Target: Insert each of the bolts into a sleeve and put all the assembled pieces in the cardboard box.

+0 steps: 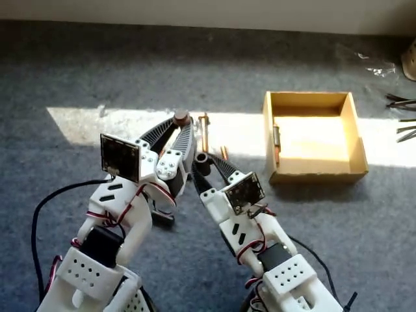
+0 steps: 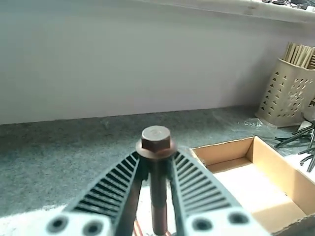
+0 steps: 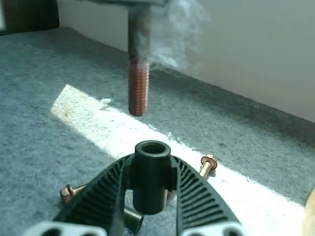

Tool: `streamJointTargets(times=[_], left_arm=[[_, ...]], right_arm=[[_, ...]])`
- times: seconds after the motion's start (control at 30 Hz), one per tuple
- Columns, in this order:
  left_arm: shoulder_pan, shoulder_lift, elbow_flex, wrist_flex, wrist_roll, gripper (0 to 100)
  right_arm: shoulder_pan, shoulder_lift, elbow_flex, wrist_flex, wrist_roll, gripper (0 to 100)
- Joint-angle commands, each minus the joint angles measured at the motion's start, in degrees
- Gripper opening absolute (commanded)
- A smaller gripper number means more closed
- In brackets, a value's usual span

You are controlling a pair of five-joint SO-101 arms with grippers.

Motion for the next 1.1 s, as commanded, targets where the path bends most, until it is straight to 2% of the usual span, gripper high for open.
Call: streamJointTargets(times=[0.0,0.53,0.73,1.07], left_arm=[[-0.48,-0.92,-0.31,-2.81,2.9,0],[1.36,-1.19,-0.66,-0.62,3.16,0],[1.36,-7.96,0.75,4.84,3.08,0],[1.45,-11.3,2.86,4.92,3.08,0]], right_arm=[[-0.75,-1.1,-0.57,-2.15,0.79,0.4],[-2.86,-1.1,-0.66,-2.15,1.05,0.4],[-2.86,-1.1,-0.66,-2.15,1.05,0.4],[-4.35,-1.1,-0.66,-2.15,1.05,0.4]])
